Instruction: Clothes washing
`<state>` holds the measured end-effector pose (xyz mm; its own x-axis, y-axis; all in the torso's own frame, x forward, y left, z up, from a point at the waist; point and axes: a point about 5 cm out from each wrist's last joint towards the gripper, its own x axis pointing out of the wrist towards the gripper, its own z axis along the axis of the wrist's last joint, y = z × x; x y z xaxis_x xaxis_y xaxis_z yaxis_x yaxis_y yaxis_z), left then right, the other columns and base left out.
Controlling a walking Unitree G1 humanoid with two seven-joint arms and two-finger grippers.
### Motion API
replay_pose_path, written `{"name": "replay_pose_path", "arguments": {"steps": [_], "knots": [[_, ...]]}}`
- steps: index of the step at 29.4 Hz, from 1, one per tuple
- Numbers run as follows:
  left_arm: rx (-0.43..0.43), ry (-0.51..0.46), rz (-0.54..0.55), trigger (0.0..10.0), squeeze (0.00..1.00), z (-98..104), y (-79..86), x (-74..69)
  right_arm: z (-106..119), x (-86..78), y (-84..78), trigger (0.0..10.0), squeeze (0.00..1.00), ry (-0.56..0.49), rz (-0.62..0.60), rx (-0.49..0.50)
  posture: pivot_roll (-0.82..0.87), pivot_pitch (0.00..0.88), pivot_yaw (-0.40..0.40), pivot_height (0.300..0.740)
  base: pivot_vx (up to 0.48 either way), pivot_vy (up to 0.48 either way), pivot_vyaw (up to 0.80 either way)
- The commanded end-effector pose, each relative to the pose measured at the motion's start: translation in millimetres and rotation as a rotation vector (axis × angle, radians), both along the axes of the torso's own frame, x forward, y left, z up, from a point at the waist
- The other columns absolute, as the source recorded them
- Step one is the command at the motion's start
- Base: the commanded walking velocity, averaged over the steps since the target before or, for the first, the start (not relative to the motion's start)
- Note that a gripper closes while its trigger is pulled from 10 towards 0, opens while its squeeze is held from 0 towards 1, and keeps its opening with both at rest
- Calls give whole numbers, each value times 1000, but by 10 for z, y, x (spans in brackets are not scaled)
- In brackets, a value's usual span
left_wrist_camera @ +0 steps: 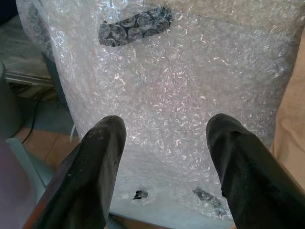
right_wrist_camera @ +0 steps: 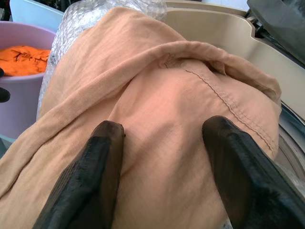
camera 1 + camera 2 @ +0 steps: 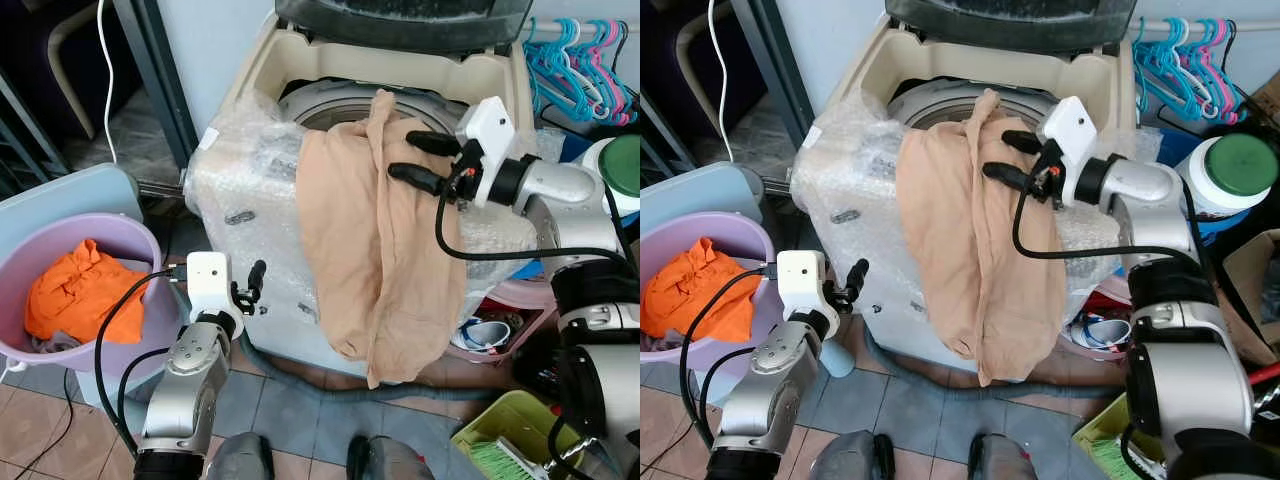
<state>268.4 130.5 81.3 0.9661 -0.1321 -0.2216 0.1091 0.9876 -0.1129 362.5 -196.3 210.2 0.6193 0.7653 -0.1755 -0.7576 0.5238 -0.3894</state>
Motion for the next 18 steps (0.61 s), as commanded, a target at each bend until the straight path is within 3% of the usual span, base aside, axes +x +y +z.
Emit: {"name": "replay_pose_path", "arguments": {"steps": [1, 3, 7, 8, 9, 10, 12, 13, 14, 18], "knots": [[4, 7, -11, 10000, 0, -14, -6, 8, 35, -14, 34, 10000, 1000, -68, -13, -99, -52, 80, 28, 740, 0, 0, 0], [6, 7, -12, 10000, 0, -16, -4, 8, 10, 2, 37, 10000, 1000, -83, -81, -114, -47, 79, 27, 740, 0, 0, 0], [7, 7, -4, 10000, 0, -19, 4, 5, -59, 5, 171, 10000, 1000, -57, -151, -49, -39, 79, 23, 740, 0, 0, 0], [8, 7, -3, 10000, 0, -19, 6, 4, -87, -3, 202, 10000, 733, -57, -150, -51, -38, 78, 23, 740, 0, 0, 0], [8, 7, -3, 10000, 0, -19, 6, 4, -87, -3, 202, 10000, 733, -57, -150, -51, -38, 78, 23, 740, 0, 0, 0], [9, 7, -2, 10000, 0, -18, 7, 4, -157, -9, 293, 10000, 0, -62, -162, -41, -36, 77, 23, 740, 0, 0, 0], [10, 8, -2, 10000, 0, -18, 6, 4, -201, -10, 349, 10000, 0, -59, -173, -26, -36, 77, 23, 740, 0, 0, 0], [11, 9, -2, 10000, 0, -22, 6, 3, -275, -19, 411, 2471, 0, -30, -176, -12, -34, 76, 22, 740, 0, 0, 0], [11, 9, -2, 10000, 0, -22, 6, 4, -311, -20, 432, 0, 0, -10, -181, -3, -36, 74, 22, 740, 0, 0, 0], [12, 11, -3, 10000, 0, -23, 2, 4, -406, -15, 467, 0, 0, 55, -227, 40, -35, 73, 22, 740, 0, 0, 0]]}}
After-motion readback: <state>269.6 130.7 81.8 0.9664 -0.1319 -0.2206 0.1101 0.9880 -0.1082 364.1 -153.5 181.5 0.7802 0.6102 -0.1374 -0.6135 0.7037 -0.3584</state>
